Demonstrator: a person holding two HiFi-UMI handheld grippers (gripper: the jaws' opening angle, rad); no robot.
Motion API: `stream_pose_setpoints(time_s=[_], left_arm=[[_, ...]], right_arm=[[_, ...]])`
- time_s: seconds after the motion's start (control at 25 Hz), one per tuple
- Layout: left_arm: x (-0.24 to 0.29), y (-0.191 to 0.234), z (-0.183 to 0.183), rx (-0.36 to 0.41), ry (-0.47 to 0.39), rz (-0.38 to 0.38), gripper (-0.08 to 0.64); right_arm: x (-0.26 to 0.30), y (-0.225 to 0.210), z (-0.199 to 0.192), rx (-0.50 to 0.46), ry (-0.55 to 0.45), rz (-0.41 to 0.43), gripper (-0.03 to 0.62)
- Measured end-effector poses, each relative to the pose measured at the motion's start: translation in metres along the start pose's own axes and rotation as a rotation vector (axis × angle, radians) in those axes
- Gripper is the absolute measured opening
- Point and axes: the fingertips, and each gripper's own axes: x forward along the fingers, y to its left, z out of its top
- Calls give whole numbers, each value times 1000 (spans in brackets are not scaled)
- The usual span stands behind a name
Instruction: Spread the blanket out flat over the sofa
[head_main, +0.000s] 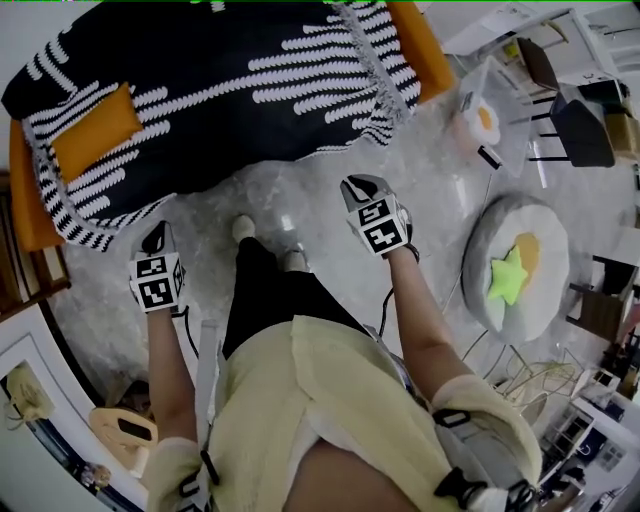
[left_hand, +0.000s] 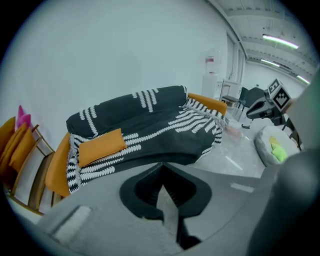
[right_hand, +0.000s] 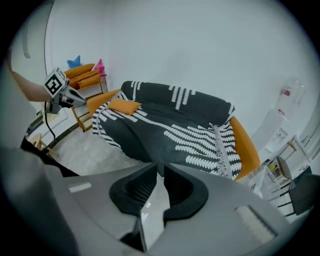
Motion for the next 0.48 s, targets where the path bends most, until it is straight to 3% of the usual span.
stream_pose_setpoints(time_s=[0.48], left_arm=[[-33,0,45,-38,-109,11,5]], right_arm=[[-29,-1,61,6,-110,-16,38]])
